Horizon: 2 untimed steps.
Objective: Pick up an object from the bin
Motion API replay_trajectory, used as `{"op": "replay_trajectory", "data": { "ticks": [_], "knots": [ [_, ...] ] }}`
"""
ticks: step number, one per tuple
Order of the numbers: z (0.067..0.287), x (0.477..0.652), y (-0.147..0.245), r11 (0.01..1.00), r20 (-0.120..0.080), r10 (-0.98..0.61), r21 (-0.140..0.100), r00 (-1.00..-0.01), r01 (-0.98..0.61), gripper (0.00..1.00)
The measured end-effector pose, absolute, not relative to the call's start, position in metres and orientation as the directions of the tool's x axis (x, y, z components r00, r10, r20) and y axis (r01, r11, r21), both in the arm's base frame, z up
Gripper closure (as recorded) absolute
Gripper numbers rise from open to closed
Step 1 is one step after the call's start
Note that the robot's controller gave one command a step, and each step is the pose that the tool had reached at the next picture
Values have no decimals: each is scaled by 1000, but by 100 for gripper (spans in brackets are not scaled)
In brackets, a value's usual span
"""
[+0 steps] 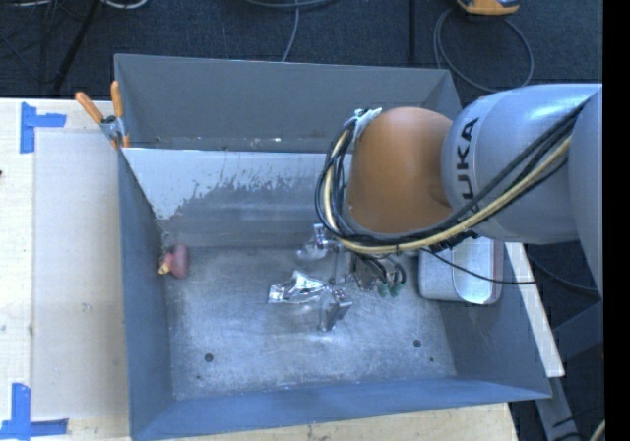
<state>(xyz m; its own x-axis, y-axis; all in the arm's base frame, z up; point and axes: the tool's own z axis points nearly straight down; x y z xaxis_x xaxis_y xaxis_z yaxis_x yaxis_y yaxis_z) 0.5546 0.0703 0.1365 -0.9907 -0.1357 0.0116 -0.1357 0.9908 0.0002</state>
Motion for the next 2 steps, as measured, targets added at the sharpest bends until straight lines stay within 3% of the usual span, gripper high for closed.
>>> {"op": "replay_trajectory", "data": {
  "ticks": [1, 2],
  "knots": [
    [77, 574, 61, 999, -2, -50, 2, -999, -50, 0],
    [80, 575, 61, 999, -8, -48, 2, -999, -48, 100]
  ]
}}
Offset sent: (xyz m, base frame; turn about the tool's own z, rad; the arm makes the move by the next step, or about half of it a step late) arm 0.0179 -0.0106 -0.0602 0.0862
